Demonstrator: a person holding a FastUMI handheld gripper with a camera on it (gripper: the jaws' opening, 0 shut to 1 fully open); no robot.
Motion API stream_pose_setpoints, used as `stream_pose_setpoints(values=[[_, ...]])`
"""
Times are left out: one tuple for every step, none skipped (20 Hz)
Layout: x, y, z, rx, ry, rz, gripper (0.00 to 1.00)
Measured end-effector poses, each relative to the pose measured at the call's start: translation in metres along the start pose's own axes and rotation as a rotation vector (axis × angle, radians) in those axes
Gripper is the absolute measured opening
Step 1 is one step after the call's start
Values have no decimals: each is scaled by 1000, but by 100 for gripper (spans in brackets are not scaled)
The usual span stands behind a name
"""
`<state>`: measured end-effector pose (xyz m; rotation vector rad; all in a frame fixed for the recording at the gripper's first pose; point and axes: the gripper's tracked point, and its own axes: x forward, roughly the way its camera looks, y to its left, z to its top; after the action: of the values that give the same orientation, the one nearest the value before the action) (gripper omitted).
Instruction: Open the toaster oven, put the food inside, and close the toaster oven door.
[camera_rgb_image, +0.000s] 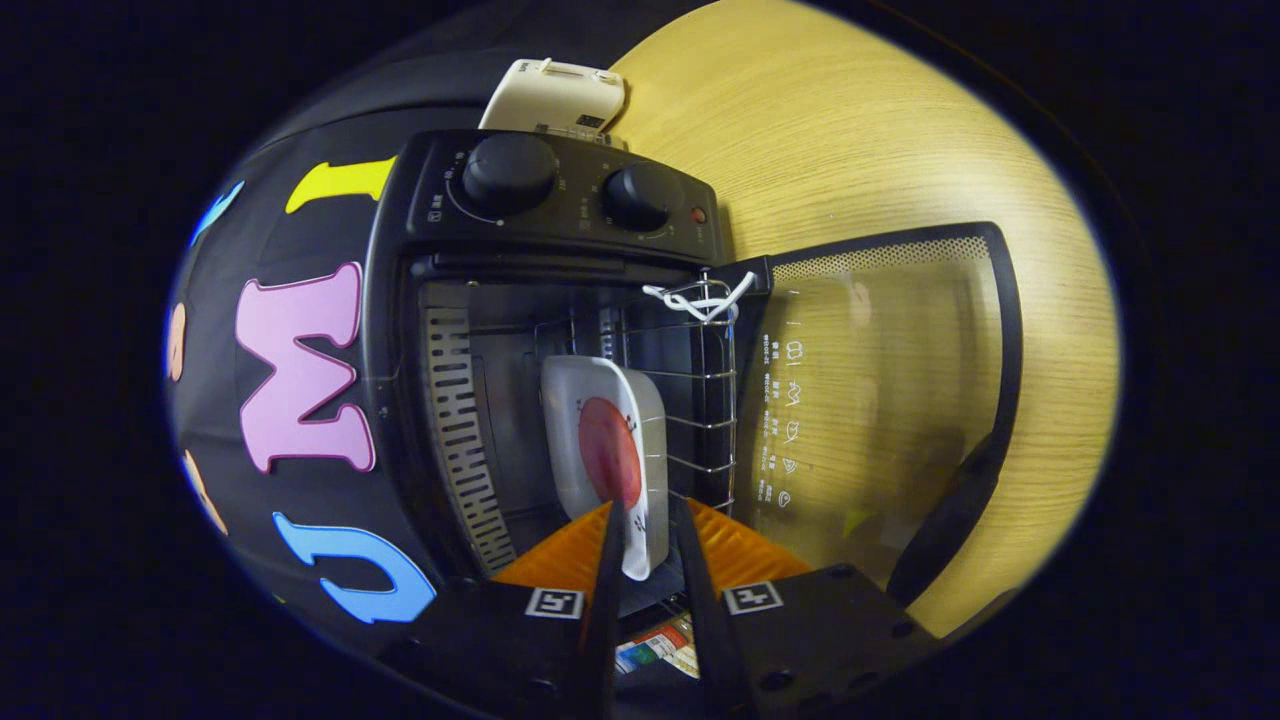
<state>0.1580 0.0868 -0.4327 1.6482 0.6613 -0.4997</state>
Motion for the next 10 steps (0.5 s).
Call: stream_pose_setpoints(values=[[-4,-4,-4,-8,27,-9,60],[-10,-6,-8,-26,53,-14,68],[-19,-6,-11,-50,71,-4,82],[-28,-5,-10,-95,68,-1,87],[-39,-5,-10,-138,70,7,93],[-50,-2,-14,-173,92,20,94],[-62,0,-20,-219,131,34,94],[-73,-3,-23,-298,158,34,95],[-83,-7,-23,-400,176,36,98],[-95,-11,-23,-506,194,40,97]])
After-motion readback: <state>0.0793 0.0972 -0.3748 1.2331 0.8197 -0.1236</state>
